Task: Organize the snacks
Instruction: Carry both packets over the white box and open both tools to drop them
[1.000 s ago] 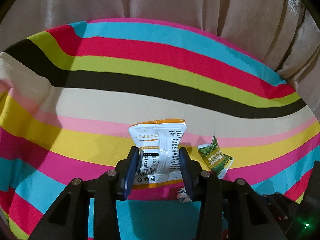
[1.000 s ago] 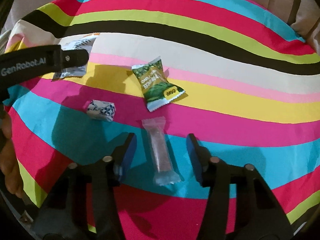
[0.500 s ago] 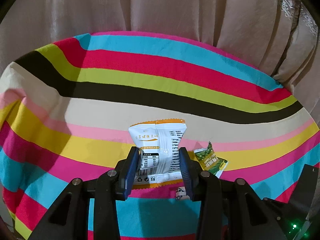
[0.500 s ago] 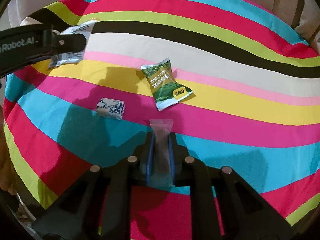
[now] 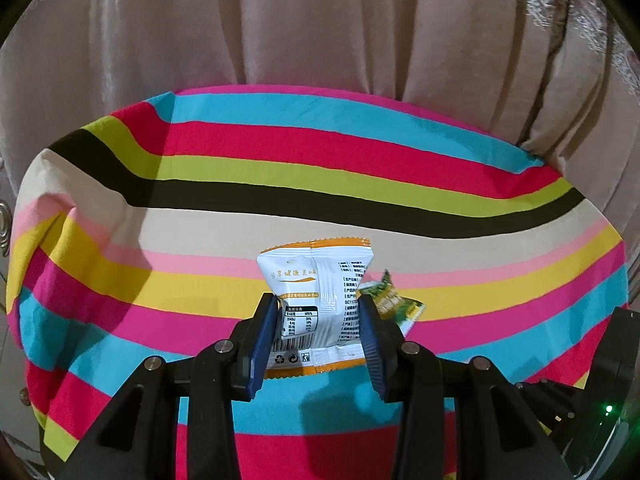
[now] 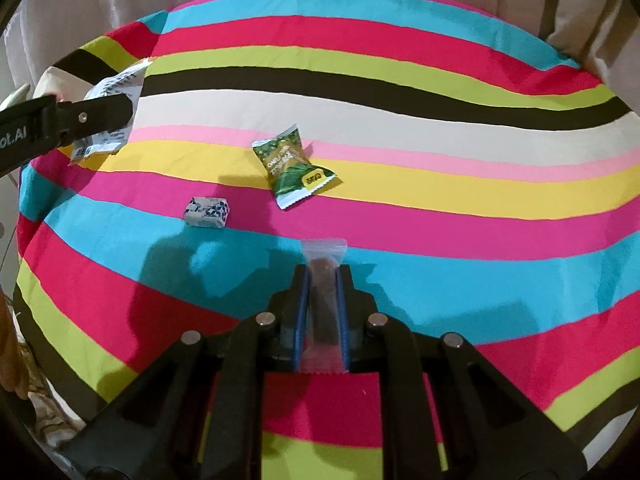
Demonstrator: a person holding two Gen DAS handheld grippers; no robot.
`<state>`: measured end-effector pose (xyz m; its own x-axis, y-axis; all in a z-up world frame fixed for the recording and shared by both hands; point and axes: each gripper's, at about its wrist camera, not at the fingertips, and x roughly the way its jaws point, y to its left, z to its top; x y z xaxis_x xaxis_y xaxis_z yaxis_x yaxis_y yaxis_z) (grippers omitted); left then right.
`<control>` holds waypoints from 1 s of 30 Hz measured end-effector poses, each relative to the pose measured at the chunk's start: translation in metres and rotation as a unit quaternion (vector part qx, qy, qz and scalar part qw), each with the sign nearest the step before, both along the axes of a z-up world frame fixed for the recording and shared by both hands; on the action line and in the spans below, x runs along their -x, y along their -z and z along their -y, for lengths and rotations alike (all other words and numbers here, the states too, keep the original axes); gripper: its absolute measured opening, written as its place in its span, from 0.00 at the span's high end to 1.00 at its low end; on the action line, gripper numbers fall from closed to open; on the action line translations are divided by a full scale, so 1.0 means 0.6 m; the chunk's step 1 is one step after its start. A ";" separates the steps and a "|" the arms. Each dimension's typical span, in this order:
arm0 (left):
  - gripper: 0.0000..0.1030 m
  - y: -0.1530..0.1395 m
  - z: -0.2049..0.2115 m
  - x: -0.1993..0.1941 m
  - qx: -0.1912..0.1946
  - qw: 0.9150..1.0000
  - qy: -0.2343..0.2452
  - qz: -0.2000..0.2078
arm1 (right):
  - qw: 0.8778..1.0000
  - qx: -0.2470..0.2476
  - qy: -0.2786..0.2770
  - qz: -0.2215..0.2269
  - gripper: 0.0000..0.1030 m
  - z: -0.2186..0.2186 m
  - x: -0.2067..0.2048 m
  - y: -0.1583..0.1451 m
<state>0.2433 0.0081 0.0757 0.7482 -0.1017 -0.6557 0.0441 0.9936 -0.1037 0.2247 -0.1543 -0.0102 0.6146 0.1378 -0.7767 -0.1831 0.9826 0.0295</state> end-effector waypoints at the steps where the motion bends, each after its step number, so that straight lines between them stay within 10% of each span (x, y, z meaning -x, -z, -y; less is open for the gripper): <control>1: 0.60 -0.004 0.005 0.007 -0.002 1.000 0.004 0.002 | 1.000 -0.002 0.003 0.001 0.84 0.004 0.006 -0.003; 30: 0.60 -0.012 0.183 0.210 0.039 0.988 0.148 -0.034 | 0.994 -0.010 0.109 0.010 0.84 0.236 0.255 -0.063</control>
<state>0.1171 -0.1016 0.0831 0.6322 -0.3607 -0.6857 0.3215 0.9274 -0.1914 0.0714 -0.2956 0.0274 0.6462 0.0148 -0.7630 0.0330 0.9983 0.0473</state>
